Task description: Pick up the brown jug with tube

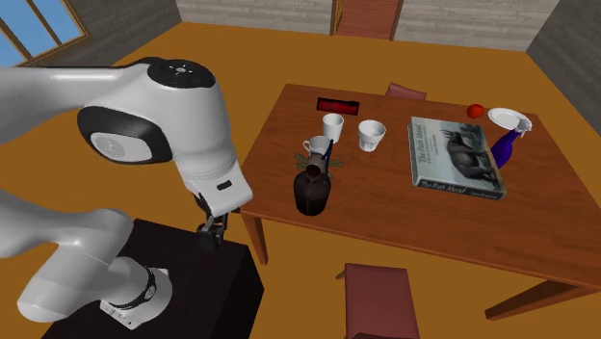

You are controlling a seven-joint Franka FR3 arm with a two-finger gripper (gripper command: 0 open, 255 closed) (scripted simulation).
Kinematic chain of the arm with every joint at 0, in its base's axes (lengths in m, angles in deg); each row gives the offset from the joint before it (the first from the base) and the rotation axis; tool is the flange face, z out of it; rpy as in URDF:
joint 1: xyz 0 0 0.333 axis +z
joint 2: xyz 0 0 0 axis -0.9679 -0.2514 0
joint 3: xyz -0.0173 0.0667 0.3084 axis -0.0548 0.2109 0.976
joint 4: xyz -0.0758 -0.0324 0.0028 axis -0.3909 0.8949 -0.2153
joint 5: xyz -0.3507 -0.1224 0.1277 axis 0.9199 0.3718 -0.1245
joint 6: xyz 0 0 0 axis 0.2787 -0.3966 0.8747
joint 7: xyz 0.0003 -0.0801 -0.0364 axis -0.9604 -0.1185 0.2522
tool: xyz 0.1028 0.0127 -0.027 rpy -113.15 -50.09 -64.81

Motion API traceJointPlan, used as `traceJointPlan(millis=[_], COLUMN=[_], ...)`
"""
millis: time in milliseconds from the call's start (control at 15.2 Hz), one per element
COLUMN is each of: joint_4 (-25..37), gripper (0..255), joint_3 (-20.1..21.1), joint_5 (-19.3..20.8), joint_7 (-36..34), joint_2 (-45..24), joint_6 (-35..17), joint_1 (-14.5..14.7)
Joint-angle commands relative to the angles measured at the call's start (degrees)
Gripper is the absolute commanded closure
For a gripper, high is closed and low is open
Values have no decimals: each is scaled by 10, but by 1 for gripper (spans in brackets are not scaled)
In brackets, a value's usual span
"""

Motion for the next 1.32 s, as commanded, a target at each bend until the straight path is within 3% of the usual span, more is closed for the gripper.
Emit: traceJointPlan(millis=[0,660,1254], joint_4=[11,107,249], gripper=[0,0,0], joint_3=[23,136,220], joint_5=[-13,-42,1], joint_7=[-28,-169,-313], joint_2=[-22,-179,-373], joint_6=[-4,-34,-47], joint_1=[6,27,60])
